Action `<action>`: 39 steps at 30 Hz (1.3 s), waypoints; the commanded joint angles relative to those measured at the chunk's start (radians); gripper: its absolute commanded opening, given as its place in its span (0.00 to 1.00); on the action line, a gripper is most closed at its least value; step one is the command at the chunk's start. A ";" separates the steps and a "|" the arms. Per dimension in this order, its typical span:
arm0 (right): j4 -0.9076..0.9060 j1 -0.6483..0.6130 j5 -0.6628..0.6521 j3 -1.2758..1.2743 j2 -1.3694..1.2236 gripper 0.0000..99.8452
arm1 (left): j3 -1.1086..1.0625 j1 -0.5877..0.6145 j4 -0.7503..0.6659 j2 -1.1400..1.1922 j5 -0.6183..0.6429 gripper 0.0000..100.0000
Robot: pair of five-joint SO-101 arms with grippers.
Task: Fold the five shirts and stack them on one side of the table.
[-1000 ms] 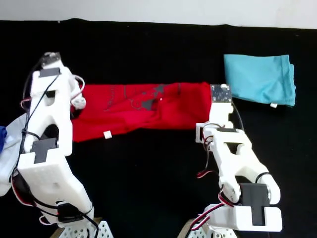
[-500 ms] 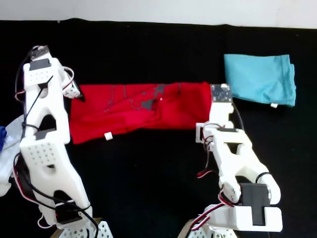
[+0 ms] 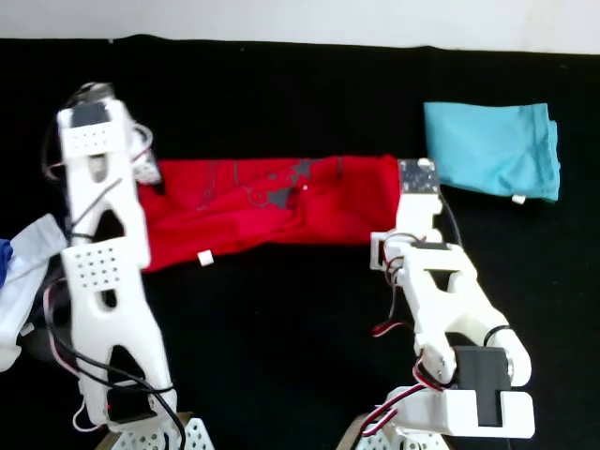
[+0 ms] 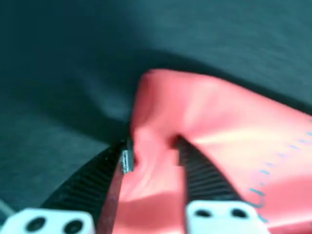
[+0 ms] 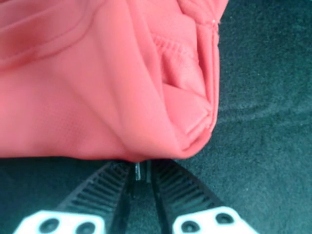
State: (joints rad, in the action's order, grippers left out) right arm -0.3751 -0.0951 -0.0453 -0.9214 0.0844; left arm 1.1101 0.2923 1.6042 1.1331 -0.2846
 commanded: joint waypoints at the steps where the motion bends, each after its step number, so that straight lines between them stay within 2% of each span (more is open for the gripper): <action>1: 0.005 -0.012 0.009 0.036 -0.005 0.01 | 0.093 -0.062 0.069 0.047 -0.018 0.02; 10: 0.002 -0.007 0.017 0.005 0.073 0.01 | 0.298 -0.047 0.118 0.054 -0.017 0.01; 16: 0.056 -0.022 0.089 -0.294 0.550 0.01 | 0.335 0.064 0.121 0.058 -0.020 0.01; 21: 0.140 0.035 0.094 -0.539 0.905 0.01 | 0.361 0.136 0.121 0.039 -0.021 0.01; 24: 0.170 0.038 0.094 -0.595 0.929 0.01 | 0.375 0.183 0.121 -0.002 -0.048 0.01; 27: 0.171 0.044 0.094 -0.558 0.846 0.01 | 0.374 0.200 0.140 -0.059 -0.049 0.01; 31: 0.225 0.104 0.100 -0.443 0.585 0.01 | 0.372 0.117 0.155 -0.160 -0.048 0.01; 35: 0.255 0.165 0.157 -0.271 0.278 0.01 | 0.371 -0.067 0.155 -0.246 -0.043 0.01; 39: 0.130 0.185 0.183 -0.128 0.163 0.01 | 0.375 -0.274 0.150 -0.269 0.003 0.01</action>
State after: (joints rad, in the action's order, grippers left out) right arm -0.1757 0.0706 0.1082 -1.1638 0.3099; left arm 1.4477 0.1726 1.7515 0.9383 -0.3046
